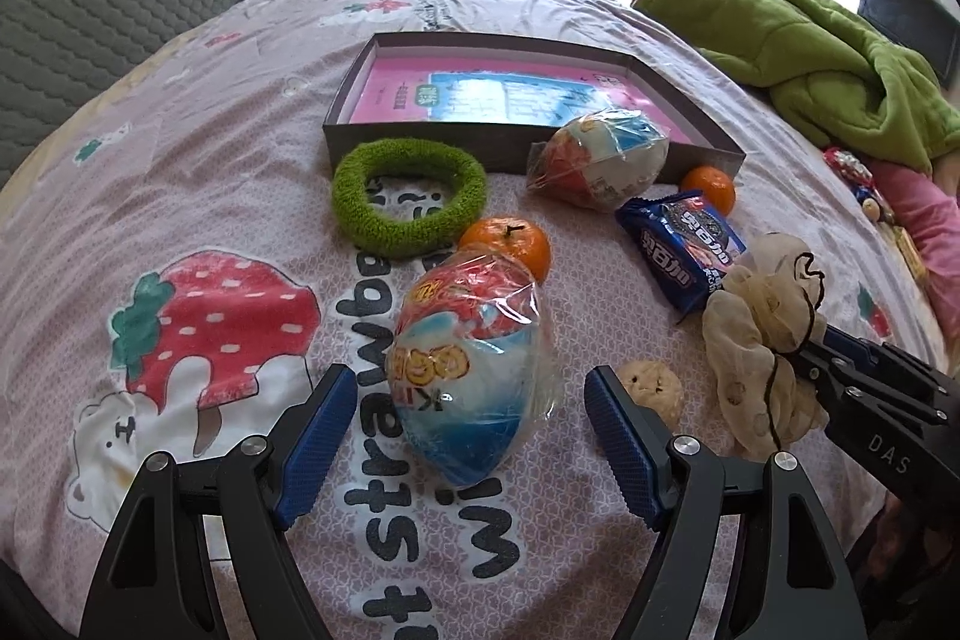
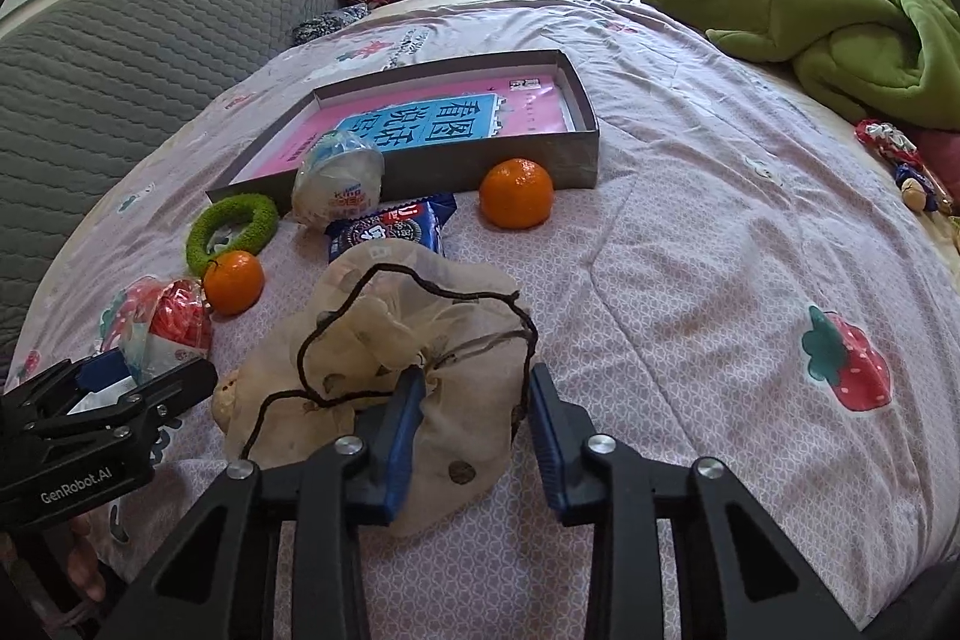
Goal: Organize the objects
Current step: 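Close left tool on the wrapped egg while right tool closes on the scrunchie, then lift and carry the egg with left tool while right tool carries the scrunchie to the tray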
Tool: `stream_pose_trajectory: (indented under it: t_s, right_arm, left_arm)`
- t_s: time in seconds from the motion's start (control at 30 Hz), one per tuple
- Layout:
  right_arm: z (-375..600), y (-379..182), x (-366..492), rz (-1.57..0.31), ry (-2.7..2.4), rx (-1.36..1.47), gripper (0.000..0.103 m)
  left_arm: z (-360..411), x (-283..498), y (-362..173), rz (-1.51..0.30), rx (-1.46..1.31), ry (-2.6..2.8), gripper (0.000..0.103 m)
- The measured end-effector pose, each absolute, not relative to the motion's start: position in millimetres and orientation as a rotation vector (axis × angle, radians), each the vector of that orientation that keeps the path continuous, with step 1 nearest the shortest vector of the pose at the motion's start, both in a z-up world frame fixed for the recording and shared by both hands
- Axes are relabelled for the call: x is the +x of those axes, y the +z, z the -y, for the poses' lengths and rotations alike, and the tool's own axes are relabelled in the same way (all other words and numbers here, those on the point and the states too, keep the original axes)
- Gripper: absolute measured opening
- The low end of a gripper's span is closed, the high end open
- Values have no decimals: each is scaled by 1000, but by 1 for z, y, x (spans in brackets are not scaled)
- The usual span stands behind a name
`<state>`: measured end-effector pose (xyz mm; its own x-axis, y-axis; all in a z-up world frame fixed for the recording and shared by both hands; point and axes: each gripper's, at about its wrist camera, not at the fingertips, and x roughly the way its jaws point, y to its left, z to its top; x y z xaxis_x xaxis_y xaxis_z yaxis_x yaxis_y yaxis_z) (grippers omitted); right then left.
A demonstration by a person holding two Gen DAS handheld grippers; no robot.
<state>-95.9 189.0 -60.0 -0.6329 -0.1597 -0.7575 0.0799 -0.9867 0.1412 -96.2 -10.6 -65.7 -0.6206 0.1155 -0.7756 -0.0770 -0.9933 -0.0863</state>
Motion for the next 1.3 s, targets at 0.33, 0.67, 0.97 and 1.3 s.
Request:
stream_pose_trajectory:
  t_s: [0.33, 0.67, 0.97, 1.3]
  right_arm:
    - [-188, -57, -93, 125, -2734, 1249, 24]
    - [-191, -46, -86, 102, -2764, 1170, 16]
    - [-189, -26, -79, 83, -2803, 1077, 16]
    - [-193, -3, -89, 76, -2837, 989, 16]
  left_arm:
    - [9, -96, -67, 45, -1301, 2715, 54]
    - [12, -87, -52, 50, -1210, 2760, 53]
    - [11, -78, -32, 24, -1135, 2790, 53]
    - [12, -86, -8, 4, -1054, 2823, 53]
